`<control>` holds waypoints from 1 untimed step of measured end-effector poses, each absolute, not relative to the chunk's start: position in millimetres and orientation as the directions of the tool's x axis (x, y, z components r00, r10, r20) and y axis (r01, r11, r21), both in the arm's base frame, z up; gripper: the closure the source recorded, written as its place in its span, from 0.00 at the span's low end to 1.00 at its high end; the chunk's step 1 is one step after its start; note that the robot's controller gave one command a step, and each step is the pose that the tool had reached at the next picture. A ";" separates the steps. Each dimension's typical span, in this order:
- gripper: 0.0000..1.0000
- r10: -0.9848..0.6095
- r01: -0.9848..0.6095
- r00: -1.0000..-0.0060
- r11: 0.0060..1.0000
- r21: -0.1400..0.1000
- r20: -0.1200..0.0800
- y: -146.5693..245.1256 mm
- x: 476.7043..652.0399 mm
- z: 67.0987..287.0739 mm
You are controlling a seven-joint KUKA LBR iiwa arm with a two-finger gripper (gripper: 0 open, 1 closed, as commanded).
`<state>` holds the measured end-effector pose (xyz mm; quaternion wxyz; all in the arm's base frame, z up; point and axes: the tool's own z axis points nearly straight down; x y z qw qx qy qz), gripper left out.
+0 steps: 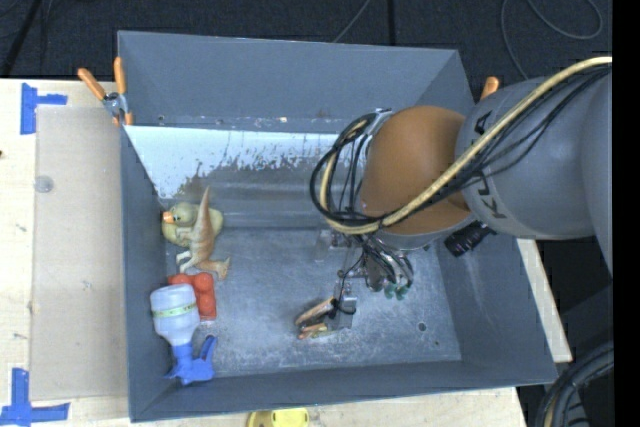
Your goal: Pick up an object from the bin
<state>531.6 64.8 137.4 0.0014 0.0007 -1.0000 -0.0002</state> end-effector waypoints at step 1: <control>0.00 -0.048 -0.048 -0.999 0.999 0.001 -0.002 60.8 528.8 116.8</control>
Offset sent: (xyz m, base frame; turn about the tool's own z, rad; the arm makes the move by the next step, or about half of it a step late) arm -0.0147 -0.0085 -0.0674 -0.1730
